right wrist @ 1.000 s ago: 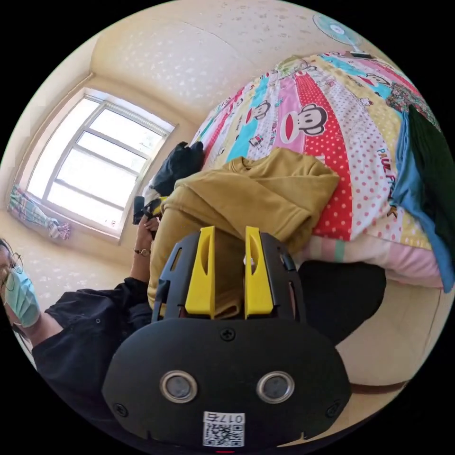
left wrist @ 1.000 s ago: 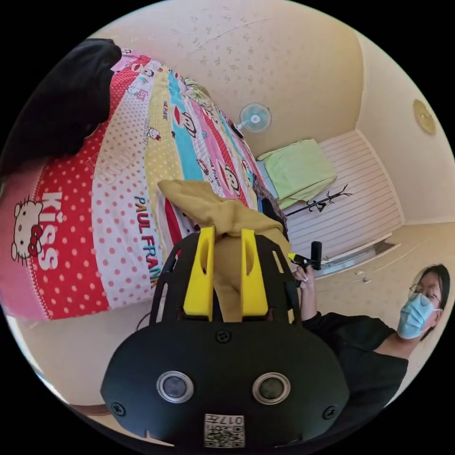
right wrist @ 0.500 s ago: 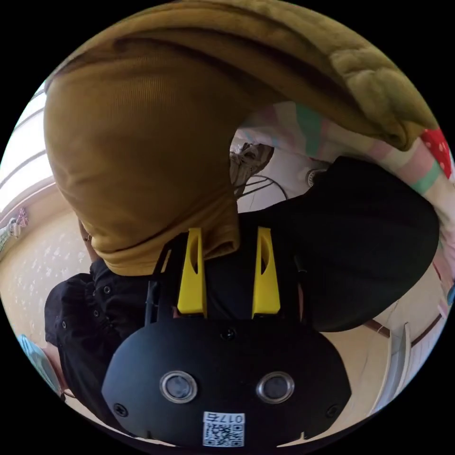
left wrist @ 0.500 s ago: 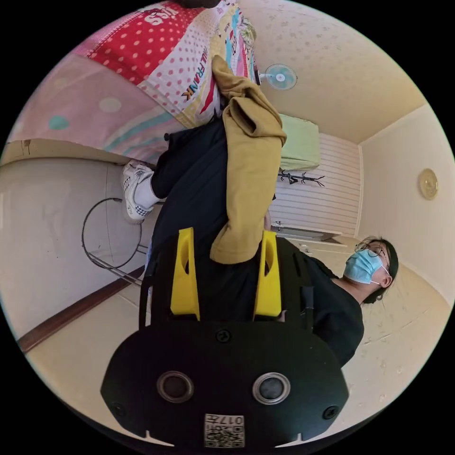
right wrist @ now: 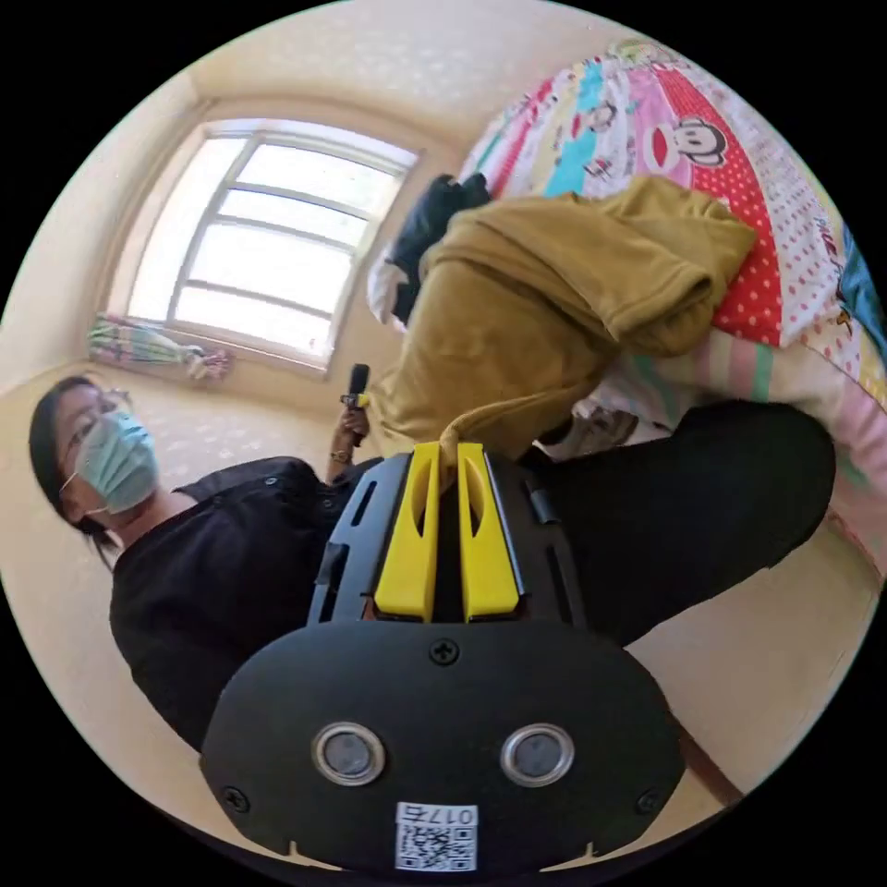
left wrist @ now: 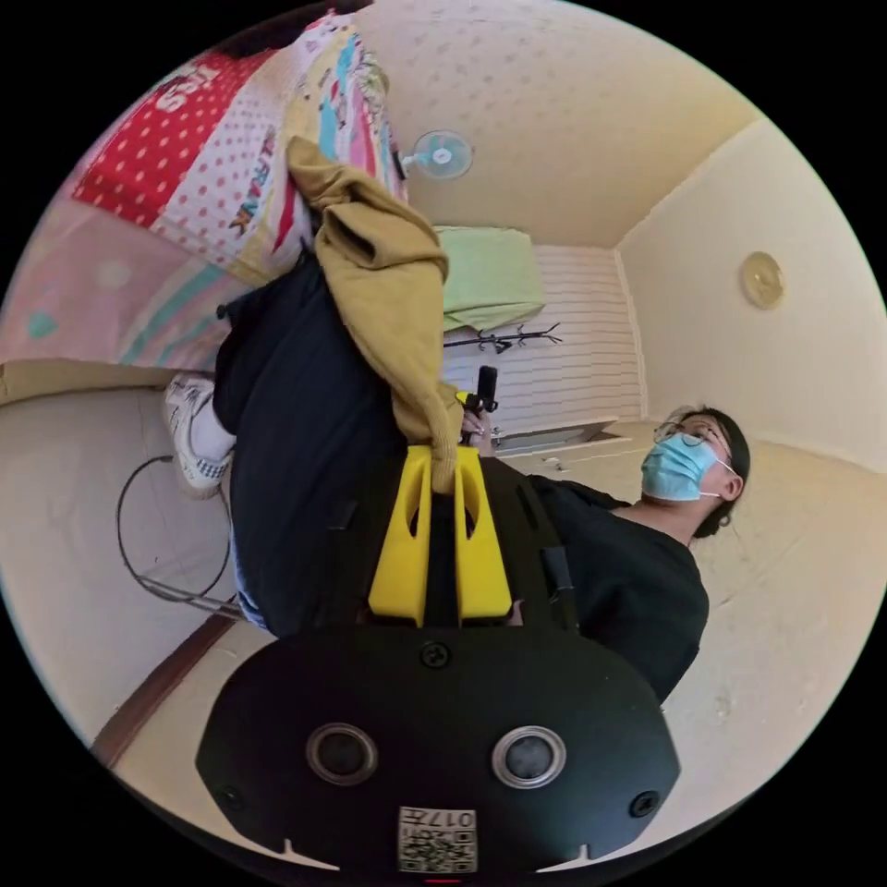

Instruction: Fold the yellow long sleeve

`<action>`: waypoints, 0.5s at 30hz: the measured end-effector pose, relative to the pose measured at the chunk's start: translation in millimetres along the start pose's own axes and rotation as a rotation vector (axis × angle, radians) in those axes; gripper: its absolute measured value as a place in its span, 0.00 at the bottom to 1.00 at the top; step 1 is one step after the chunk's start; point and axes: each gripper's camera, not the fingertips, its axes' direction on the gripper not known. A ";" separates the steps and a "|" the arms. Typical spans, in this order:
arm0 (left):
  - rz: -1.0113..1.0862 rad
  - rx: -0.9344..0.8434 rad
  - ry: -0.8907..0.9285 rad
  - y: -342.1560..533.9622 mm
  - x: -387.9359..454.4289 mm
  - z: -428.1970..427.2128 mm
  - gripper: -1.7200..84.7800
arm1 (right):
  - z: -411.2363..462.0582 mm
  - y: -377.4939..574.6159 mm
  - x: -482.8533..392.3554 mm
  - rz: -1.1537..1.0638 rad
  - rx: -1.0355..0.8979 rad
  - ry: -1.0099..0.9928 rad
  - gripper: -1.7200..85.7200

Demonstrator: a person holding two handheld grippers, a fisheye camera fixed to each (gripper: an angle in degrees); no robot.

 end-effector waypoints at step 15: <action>0.364 0.052 -0.155 21.0 137.4 8.2 0.07 | -107.0 114.7 -148.3 -0.392 0.404 -0.051 0.06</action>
